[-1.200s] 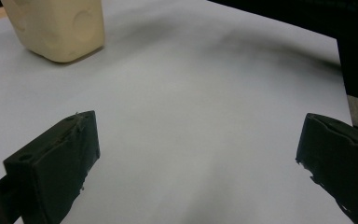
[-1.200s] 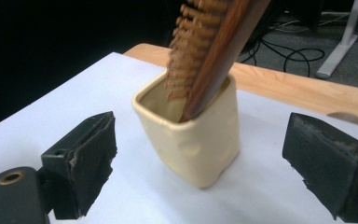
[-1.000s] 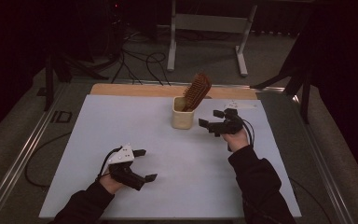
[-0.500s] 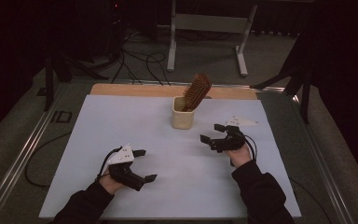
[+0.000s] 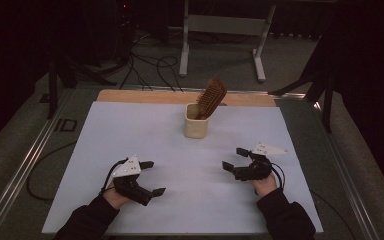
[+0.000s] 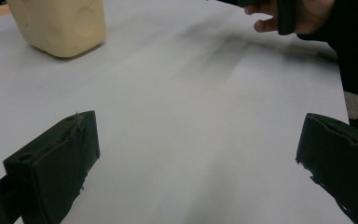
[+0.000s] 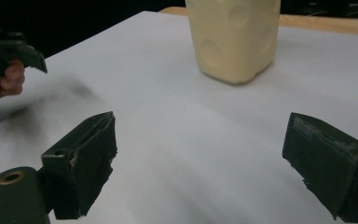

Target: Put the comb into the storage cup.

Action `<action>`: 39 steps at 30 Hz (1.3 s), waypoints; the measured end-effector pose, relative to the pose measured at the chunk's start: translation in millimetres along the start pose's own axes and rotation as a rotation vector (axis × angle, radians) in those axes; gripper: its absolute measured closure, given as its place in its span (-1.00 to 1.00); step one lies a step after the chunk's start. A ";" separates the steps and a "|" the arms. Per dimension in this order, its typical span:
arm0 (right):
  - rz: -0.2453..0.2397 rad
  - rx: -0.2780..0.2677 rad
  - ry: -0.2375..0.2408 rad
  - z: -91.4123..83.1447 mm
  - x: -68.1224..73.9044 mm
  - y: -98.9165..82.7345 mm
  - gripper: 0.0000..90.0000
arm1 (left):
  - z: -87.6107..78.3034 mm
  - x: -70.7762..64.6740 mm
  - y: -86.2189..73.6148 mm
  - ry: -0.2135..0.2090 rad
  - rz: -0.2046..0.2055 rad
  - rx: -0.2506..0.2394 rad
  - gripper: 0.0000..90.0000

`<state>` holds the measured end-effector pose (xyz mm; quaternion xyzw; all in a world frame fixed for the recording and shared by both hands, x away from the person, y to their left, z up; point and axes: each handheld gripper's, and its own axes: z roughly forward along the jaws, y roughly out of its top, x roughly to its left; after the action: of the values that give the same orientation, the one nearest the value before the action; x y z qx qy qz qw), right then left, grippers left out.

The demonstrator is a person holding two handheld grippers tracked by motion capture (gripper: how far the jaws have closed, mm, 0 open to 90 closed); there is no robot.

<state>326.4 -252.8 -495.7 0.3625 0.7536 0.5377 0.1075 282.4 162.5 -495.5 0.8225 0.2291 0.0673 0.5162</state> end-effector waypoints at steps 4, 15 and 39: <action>-0.012 0.014 -0.017 -11.3 4.3 -13.2 -0.78 | -8.5 1.1 -6.6 0.010 -0.004 0.009 -1.00; -0.053 0.042 -0.030 -28.9 14.6 -27.5 -0.78 | -37.8 4.9 -26.1 0.072 -0.015 0.024 -1.00; -0.083 0.074 -0.086 -36.2 12.5 -37.4 -0.78 | -56.4 9.4 -42.6 0.156 -0.073 0.000 -1.00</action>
<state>281.3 -277.0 -511.6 0.3573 0.7820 0.4886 0.1483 258.0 228.3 -508.3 0.8060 0.2983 0.1124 0.4987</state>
